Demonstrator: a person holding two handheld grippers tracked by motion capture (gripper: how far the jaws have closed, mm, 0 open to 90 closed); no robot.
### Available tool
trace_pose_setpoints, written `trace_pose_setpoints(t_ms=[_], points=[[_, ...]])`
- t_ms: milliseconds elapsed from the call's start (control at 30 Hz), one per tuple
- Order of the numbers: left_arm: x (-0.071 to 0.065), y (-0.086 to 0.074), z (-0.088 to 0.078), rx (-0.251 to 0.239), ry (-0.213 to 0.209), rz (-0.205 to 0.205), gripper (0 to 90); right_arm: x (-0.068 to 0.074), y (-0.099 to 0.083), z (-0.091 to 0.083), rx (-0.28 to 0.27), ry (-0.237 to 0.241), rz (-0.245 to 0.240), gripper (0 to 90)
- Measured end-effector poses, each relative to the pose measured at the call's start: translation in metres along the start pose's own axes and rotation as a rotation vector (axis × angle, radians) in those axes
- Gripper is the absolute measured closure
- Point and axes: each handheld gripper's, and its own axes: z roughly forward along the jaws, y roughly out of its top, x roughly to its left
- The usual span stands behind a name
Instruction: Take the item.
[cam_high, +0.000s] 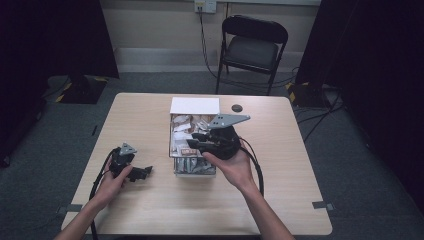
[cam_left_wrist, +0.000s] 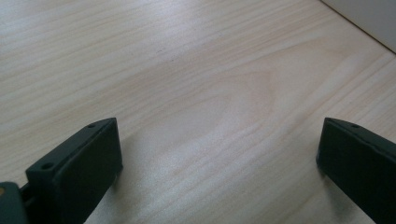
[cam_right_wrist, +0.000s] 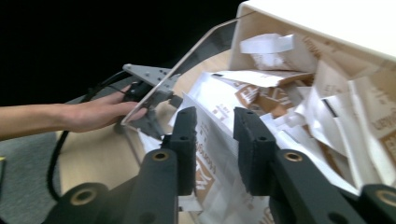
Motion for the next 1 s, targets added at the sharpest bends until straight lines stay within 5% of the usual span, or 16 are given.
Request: trace_pose_setpoints(t_ms=[500, 833, 1000], points=[[0.000, 0.000, 0.000, -0.003, 0.001, -0.001, 0.0, 0.008, 0.004, 0.004, 0.022, 0.063, -0.032, 76.3], [0.000, 0.000, 0.000, -0.003, -0.001, -0.001, 0.0, 0.010, 0.003, 0.013, 0.087, 0.091, -0.045, 79.9], [0.000, 0.000, 0.000, -0.003, 0.001, -0.001, 0.0, 0.011, 0.002, 0.014, 0.084, 0.085, -0.056, 88.9]])
